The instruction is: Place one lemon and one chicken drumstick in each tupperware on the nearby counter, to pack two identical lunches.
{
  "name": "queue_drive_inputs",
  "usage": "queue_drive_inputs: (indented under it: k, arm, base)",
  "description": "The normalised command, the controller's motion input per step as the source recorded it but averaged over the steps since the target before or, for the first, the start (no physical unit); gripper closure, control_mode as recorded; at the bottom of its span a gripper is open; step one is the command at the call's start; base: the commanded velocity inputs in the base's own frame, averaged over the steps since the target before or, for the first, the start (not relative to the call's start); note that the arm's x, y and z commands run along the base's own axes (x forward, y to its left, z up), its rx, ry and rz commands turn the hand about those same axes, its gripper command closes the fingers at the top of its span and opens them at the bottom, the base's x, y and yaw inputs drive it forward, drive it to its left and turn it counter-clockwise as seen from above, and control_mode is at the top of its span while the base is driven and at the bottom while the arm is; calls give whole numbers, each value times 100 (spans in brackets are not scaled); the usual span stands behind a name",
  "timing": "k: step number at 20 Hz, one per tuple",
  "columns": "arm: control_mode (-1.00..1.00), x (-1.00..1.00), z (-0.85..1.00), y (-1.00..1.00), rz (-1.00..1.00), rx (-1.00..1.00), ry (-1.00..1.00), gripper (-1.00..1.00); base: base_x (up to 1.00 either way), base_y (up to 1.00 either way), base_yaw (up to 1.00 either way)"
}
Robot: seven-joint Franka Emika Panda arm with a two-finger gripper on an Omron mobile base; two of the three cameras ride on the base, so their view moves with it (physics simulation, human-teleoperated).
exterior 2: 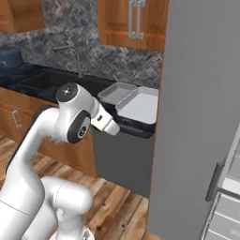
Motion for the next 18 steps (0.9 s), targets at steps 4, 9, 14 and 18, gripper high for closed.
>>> queue_drive_inputs:
  k: [4, 9, 14, 18]
  arm:
    - [100, 0, 0, 0, 0, 0, 0, 100]
    - [100, 0, 0, 0, 0, 0, 0, 100]
    - [100, 0, 0, 0, 0, 0, 0, 100]
    - [100, 0, 0, 0, 0, 0, 0, 100]
  base:
    - [89, 91, 1]
    - [100, 23, -26]
    - [99, -19, -29]
    - [86, -52, -4]
